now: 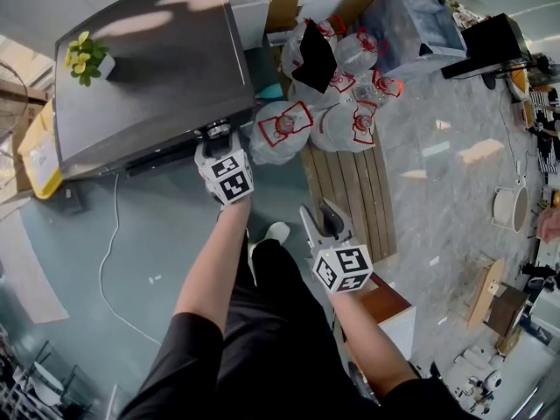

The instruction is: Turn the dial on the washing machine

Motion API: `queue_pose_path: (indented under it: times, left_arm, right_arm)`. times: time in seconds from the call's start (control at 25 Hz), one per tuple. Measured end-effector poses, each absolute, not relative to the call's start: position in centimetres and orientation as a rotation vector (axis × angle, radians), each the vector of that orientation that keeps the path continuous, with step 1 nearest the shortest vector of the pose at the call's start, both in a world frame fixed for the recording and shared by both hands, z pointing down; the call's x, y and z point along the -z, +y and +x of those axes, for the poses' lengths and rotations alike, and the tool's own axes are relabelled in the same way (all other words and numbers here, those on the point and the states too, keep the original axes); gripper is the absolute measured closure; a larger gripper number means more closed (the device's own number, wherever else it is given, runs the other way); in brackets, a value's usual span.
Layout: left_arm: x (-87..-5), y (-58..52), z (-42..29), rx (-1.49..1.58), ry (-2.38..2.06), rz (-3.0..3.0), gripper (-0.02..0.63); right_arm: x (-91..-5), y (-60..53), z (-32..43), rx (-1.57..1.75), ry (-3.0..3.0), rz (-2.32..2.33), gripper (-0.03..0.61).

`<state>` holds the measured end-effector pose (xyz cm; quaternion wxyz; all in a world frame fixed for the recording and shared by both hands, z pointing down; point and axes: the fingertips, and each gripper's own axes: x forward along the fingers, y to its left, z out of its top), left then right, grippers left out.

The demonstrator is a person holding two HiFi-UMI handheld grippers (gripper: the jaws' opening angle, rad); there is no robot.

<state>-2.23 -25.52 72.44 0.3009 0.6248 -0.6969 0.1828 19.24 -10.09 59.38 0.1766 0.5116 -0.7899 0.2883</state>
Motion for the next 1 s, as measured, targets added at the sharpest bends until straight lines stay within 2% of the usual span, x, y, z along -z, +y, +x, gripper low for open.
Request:
queue_pose_path:
  times: [0.44,1.0]
  left_arm:
    - [-72.3,-25.3,-2.2,-0.410,-1.850,1.705,0.339]
    - [-72.2,-25.5,-2.8,-0.068,-1.726,1.643,0.318]
  right_arm:
    - [-60.2,-9.0,20.7,-0.868,-2.213,1.478,0.417]
    - [-60.9,-7.9,20.1,-0.786,-2.216,1.413,0.419]
